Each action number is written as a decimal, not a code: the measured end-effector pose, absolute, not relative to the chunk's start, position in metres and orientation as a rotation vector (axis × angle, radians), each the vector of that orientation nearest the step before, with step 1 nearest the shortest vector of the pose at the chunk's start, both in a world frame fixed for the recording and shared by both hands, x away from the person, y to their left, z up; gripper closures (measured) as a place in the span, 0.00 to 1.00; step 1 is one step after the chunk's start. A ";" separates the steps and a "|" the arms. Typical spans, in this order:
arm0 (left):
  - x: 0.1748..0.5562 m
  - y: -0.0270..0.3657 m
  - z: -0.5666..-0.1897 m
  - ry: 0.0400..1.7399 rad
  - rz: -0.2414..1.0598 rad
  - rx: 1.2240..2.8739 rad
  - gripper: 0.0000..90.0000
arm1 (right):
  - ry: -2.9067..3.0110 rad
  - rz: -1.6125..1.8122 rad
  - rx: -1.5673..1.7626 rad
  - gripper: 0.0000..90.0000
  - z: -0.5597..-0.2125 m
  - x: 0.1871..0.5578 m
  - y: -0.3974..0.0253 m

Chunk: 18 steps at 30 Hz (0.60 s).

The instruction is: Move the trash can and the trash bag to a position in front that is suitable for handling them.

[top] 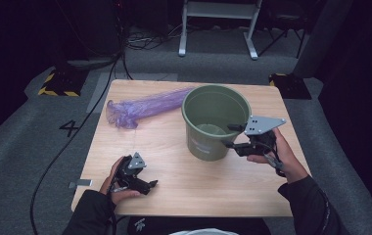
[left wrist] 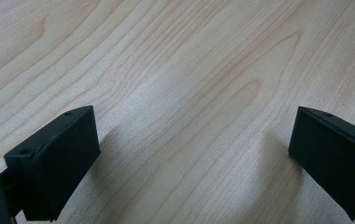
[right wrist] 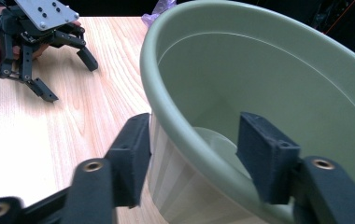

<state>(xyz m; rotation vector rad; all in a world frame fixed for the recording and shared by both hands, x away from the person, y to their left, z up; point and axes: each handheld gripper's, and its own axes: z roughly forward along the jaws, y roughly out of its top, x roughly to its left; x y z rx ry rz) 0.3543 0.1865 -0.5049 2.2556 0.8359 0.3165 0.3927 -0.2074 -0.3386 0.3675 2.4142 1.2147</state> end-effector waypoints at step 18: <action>0.362 0.189 -0.505 0.915 0.349 2.227 0.03 | 2.436 1.120 0.333 0.60 -0.337 0.399 -0.207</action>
